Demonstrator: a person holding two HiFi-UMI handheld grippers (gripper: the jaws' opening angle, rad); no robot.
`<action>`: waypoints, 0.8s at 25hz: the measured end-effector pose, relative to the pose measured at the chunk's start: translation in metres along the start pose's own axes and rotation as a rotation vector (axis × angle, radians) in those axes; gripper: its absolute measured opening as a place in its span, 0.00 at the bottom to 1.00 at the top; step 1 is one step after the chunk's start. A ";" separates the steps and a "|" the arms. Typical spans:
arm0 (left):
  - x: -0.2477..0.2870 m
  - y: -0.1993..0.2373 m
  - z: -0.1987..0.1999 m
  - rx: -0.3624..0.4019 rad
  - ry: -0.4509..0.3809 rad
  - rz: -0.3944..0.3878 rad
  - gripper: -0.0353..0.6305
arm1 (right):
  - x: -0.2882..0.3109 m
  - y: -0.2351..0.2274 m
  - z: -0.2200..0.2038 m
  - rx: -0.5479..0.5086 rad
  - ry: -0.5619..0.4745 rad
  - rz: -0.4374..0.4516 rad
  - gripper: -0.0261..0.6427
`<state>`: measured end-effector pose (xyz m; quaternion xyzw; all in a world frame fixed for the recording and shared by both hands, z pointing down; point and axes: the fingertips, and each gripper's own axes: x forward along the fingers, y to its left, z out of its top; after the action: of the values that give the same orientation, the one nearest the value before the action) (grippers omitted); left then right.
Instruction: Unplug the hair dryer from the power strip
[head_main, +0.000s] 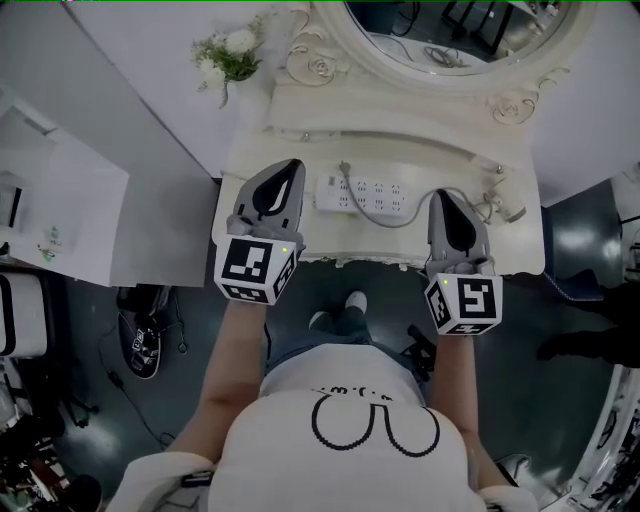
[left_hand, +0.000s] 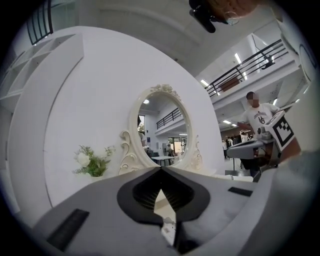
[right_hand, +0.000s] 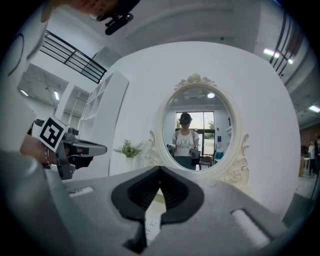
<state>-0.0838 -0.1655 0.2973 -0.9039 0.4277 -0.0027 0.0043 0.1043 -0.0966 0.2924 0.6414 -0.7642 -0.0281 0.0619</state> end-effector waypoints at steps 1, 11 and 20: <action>-0.002 0.000 0.004 0.002 -0.013 0.006 0.05 | -0.002 -0.001 0.004 -0.005 -0.009 -0.001 0.04; -0.014 -0.004 0.031 0.043 -0.083 0.038 0.05 | -0.018 -0.009 0.028 -0.037 -0.054 -0.015 0.04; -0.016 -0.008 0.036 0.067 -0.095 0.049 0.05 | -0.024 -0.008 0.031 -0.049 -0.066 -0.014 0.04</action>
<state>-0.0878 -0.1476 0.2610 -0.8917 0.4484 0.0259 0.0549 0.1125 -0.0758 0.2588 0.6436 -0.7605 -0.0681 0.0522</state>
